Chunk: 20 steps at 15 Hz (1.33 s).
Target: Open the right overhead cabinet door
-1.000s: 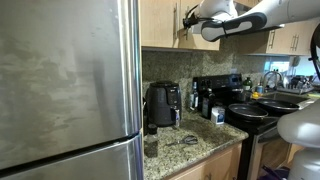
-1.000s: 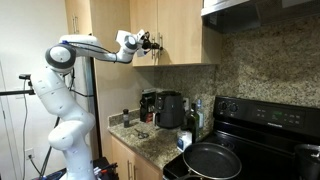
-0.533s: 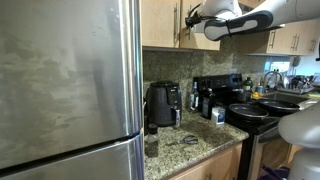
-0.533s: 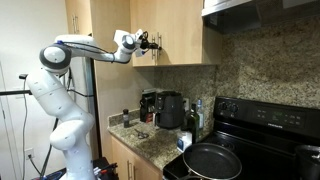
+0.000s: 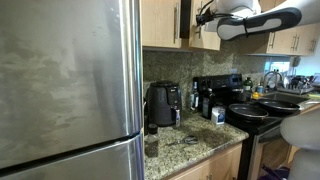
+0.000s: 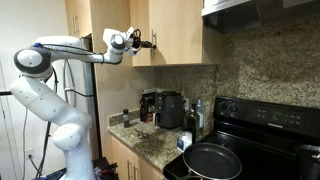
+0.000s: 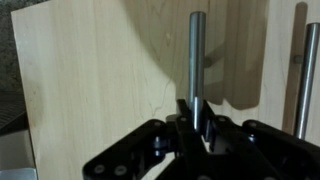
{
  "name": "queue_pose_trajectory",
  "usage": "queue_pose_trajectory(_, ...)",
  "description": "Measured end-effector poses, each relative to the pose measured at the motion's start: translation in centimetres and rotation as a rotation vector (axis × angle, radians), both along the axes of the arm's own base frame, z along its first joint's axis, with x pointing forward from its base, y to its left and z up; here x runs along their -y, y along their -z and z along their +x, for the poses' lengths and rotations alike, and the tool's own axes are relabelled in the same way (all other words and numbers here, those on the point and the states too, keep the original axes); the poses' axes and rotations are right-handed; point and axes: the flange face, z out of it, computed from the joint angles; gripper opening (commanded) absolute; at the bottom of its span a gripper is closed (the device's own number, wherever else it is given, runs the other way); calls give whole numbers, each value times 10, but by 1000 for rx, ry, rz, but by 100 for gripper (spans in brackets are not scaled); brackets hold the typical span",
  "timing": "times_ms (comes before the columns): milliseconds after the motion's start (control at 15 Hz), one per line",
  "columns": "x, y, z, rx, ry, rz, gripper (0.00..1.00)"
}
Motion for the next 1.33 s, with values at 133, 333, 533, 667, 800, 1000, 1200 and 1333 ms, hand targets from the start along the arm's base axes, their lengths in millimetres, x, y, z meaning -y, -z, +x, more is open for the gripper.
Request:
queue_pose_trajectory(133,7,2,-18,8,17,1,4)
queue_pose_trajectory(333,22,4,-48,17,53,0,4)
queue_pose_trajectory(533,42,4,-82,17,110,1,4)
queue_pose_trajectory(667,63,4,-107,11,163,3,4)
queue_pose_trajectory(800,84,4,-126,20,162,23,4)
queue_pose_trajectory(1000,105,4,-137,17,125,31,4)
queue_pose_trajectory(1200,125,4,-148,11,86,35,4)
queue_pose_trajectory(1333,139,4,-154,9,61,37,4)
